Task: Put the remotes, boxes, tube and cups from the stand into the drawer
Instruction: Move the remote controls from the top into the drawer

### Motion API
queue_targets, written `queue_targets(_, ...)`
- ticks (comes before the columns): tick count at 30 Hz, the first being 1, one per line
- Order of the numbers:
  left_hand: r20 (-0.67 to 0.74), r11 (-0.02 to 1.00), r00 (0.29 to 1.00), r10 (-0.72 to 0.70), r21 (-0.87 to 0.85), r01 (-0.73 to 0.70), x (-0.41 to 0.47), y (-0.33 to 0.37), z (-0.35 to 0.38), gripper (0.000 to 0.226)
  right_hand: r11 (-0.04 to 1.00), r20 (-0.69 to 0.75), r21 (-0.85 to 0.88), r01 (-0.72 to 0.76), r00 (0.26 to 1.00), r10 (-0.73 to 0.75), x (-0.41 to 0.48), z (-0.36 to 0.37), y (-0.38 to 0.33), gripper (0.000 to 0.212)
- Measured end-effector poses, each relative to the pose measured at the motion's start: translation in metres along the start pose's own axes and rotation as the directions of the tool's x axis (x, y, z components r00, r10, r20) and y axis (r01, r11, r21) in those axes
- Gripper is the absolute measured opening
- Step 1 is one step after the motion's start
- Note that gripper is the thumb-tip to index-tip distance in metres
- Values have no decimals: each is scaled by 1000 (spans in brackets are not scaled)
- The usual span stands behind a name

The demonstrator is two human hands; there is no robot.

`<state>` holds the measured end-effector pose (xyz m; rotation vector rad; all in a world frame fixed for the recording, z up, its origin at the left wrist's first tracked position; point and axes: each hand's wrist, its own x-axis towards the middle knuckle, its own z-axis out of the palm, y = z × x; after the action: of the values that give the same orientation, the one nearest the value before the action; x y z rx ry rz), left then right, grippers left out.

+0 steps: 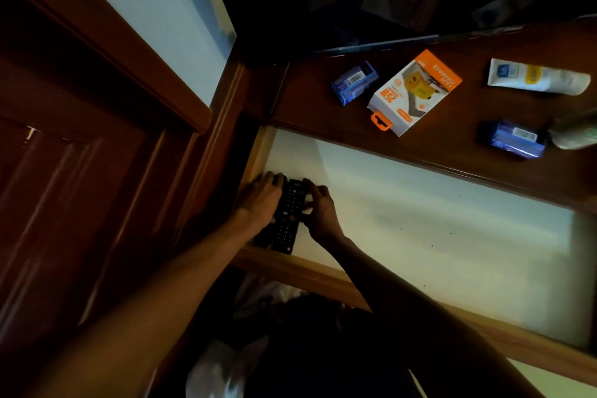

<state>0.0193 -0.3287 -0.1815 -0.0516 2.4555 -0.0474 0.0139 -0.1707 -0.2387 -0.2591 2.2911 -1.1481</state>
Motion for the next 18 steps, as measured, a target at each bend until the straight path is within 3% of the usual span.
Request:
queue_targets(6,-42,998,999,12,64,-9,-7,-3,4,88,999,24,-40,-3,1000,4,3,9,-6,89)
queue_targets(10,-81,992,995,-56,-116,46,-10,-5,2,77,991,39,-131,-30,999,35,3,9,-13,89)
queue_targets(12,-54,979,996,-73,-194,61,-16,-7,-4,61,992,55,-123,-33,998,40,1,8,-15,91)
queue_targets(15,-64,973,998,30,-226,-43,-21,-12,-14,39,990,96,-104,-91,990,101,-5,-2,-22,98)
queue_targets(18,-115,940,993,26,-334,-64,-27,-8,-38,39,979,106,-178,-98,987,118,-16,-29,-29,84)
